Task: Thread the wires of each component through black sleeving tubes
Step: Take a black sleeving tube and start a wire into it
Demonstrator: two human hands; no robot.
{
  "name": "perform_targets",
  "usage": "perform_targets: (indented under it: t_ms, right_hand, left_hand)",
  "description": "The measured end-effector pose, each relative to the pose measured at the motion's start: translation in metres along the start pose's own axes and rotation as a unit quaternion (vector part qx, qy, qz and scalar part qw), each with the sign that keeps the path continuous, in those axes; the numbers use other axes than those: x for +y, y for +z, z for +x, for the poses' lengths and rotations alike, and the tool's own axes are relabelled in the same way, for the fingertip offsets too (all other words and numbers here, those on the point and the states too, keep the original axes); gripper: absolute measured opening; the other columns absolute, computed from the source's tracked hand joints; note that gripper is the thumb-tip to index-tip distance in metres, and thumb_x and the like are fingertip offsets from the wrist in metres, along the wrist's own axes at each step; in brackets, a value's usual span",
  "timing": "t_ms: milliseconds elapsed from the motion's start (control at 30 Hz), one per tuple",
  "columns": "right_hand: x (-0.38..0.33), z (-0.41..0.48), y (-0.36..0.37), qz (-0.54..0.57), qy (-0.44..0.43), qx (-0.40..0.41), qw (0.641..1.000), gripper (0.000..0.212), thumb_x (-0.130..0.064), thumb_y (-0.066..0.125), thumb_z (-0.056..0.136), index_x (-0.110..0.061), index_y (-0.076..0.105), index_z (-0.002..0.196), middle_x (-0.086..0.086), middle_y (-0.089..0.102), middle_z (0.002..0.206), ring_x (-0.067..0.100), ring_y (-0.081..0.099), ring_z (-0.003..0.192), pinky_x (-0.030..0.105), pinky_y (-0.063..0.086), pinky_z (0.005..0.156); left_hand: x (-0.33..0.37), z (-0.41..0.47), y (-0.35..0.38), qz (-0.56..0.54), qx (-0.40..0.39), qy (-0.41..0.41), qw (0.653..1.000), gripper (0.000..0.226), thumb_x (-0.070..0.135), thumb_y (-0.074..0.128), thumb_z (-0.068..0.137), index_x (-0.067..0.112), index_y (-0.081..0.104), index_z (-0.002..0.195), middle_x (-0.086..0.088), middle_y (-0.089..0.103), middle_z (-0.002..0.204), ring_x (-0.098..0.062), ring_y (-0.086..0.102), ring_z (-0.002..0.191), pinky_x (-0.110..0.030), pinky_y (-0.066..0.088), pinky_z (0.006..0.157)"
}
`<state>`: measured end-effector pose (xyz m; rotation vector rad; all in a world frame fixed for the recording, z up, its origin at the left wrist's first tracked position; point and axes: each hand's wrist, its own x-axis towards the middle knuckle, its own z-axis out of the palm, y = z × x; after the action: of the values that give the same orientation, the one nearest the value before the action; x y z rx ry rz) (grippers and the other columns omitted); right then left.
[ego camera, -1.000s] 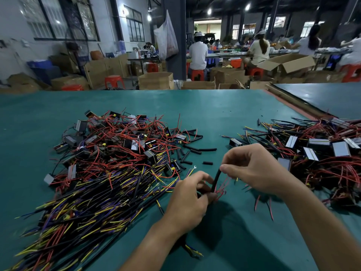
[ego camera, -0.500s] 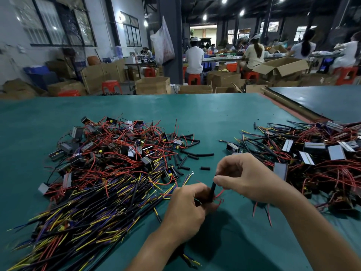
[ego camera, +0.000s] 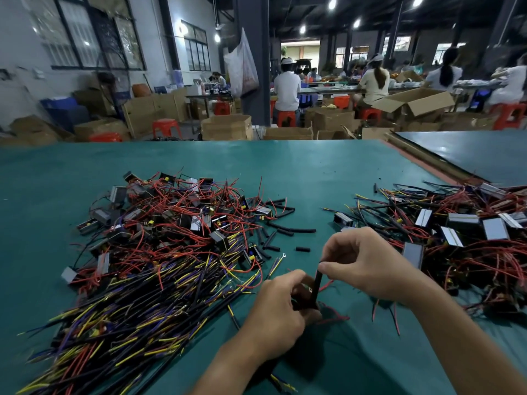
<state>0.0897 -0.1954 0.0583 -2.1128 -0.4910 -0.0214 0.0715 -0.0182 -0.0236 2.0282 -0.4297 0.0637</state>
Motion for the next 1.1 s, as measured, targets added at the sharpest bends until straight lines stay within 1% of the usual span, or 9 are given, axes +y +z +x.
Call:
perform_targets:
  t_ms: [100,200,500,633,700,833,933,1033,1100]
  right_hand:
    - [0.001,0.001,0.002,0.007,-0.006,-0.007,1.000,0.014,-0.005,0.076,0.079,-0.010,0.067,0.069,0.004,0.070,0.063,0.011,0.061,0.057,0.025,0.050,0.055]
    - [0.002,0.001,0.005,0.013,-0.010,-0.023,1.000,0.016,-0.005,0.075,0.080,-0.011,0.066,0.068,0.000,0.068,0.060,0.009,0.060,0.055,0.021,0.047,0.055]
    - [0.004,0.001,0.009,0.037,-0.003,-0.043,0.998,0.011,-0.001,0.071,0.083,-0.007,0.064,0.075,0.009,0.073,0.069,0.028,0.071,0.069,0.039,0.058,0.069]
    - [0.003,0.001,0.009,0.032,-0.002,-0.024,0.999,0.011,-0.006,0.075,0.081,-0.007,0.067,0.074,0.006,0.073,0.067,0.020,0.072,0.065,0.027,0.055,0.061]
    - [0.001,0.000,0.009,0.023,-0.005,-0.018,1.000,0.010,-0.008,0.076,0.081,-0.009,0.068,0.074,0.001,0.072,0.064,0.013,0.070,0.059,0.019,0.049,0.054]
    - [0.000,0.000,0.009,0.008,-0.025,-0.004,1.000,0.011,-0.009,0.075,0.081,-0.013,0.071,0.072,-0.003,0.069,0.062,0.010,0.062,0.057,0.028,0.050,0.057]
    - [0.000,0.000,0.010,0.018,-0.033,-0.013,0.999,0.014,-0.004,0.073,0.082,-0.012,0.071,0.071,-0.005,0.066,0.058,0.007,0.058,0.055,0.024,0.048,0.058]
    - [0.001,0.000,0.009,0.023,-0.027,-0.012,0.999,0.016,-0.004,0.074,0.082,-0.014,0.071,0.069,-0.004,0.065,0.057,0.006,0.058,0.055,0.022,0.047,0.057]
    - [0.002,0.001,0.008,0.021,-0.028,-0.010,0.999,0.018,-0.006,0.074,0.082,-0.017,0.071,0.068,-0.003,0.067,0.059,0.007,0.060,0.056,0.023,0.049,0.057]
  left_hand:
    - [0.000,0.000,-0.001,0.005,-0.005,0.009,1.000,0.033,0.007,0.074,0.074,0.029,0.057,0.093,0.008,0.068,0.079,-0.015,0.067,0.076,-0.039,0.056,0.075]
    - [0.002,-0.002,-0.002,0.028,-0.020,0.021,0.999,0.030,0.006,0.069,0.079,0.023,0.053,0.099,0.010,0.065,0.080,-0.014,0.064,0.078,-0.039,0.054,0.074]
    - [0.003,-0.004,0.000,0.040,-0.017,0.039,0.998,0.037,-0.001,0.064,0.081,0.034,0.051,0.089,0.007,0.065,0.079,-0.010,0.063,0.076,-0.029,0.053,0.071]
    - [0.002,-0.002,-0.001,0.048,-0.018,0.046,0.998,0.041,0.002,0.066,0.080,0.042,0.054,0.083,0.010,0.065,0.075,-0.007,0.063,0.073,-0.028,0.053,0.072]
    - [0.001,-0.003,0.000,0.044,-0.020,0.042,0.998,0.029,0.004,0.067,0.079,0.031,0.057,0.086,0.009,0.065,0.075,-0.010,0.063,0.073,-0.035,0.053,0.073]
    - [0.001,-0.004,0.001,0.029,-0.015,0.029,0.999,0.027,0.005,0.069,0.078,0.027,0.060,0.092,0.009,0.067,0.077,-0.010,0.065,0.074,-0.033,0.055,0.073]
    - [0.003,-0.006,0.001,0.030,-0.013,0.022,0.999,0.022,0.012,0.071,0.075,0.024,0.063,0.091,0.008,0.069,0.077,-0.008,0.065,0.072,-0.031,0.055,0.073]
    - [0.008,-0.006,0.003,0.022,0.005,0.003,1.000,0.020,0.034,0.072,0.075,0.022,0.066,0.090,0.007,0.069,0.075,-0.009,0.065,0.068,-0.027,0.055,0.068]
    - [0.011,-0.004,0.003,0.014,0.028,-0.003,1.000,0.027,0.043,0.065,0.080,0.017,0.066,0.085,0.000,0.068,0.072,-0.013,0.061,0.063,-0.033,0.054,0.064]
